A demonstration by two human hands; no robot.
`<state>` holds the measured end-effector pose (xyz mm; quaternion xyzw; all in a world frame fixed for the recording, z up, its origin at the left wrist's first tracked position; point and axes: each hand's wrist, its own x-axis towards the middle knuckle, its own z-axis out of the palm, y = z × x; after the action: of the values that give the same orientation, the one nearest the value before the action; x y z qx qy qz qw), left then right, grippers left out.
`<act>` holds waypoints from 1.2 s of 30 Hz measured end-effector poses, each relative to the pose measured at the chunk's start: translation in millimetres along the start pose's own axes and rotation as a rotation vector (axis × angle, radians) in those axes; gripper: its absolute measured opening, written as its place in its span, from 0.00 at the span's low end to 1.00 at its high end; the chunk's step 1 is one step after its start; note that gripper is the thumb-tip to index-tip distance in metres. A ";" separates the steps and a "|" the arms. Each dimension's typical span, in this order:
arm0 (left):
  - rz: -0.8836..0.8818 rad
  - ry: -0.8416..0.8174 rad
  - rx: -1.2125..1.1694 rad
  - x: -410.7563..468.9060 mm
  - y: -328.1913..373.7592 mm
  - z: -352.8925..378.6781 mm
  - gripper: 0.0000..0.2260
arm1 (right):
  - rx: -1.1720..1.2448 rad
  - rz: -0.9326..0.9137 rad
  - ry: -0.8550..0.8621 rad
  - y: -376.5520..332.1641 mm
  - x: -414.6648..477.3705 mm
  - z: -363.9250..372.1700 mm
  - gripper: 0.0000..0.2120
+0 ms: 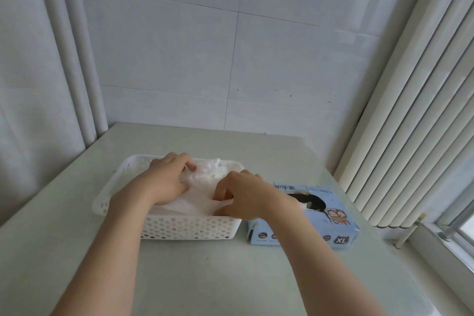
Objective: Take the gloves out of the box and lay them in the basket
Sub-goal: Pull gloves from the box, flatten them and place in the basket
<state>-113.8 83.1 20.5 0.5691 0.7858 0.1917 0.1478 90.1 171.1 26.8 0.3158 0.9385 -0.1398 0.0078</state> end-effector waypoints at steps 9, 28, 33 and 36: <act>-0.075 -0.176 0.122 -4.5 17.2 9.1 0.22 | 0.078 -0.031 0.018 6.9 -9.4 0.8 0.10; 0.499 0.233 -0.022 -10.1 110.8 54.5 0.12 | 0.221 0.284 0.327 118.3 -70.0 -15.2 0.08; 0.519 0.162 0.149 -15.6 123.9 77.2 0.14 | 0.029 0.401 0.285 122.9 -61.4 -17.8 0.12; 0.478 0.135 0.270 -10.1 120.1 91.9 0.26 | 0.024 0.358 0.209 121.4 -56.6 -14.4 0.13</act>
<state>31.4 119.1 -4.1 0.7388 0.6558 0.1522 -0.0311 208.7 234.0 15.2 0.4902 0.8614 -0.1138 -0.0687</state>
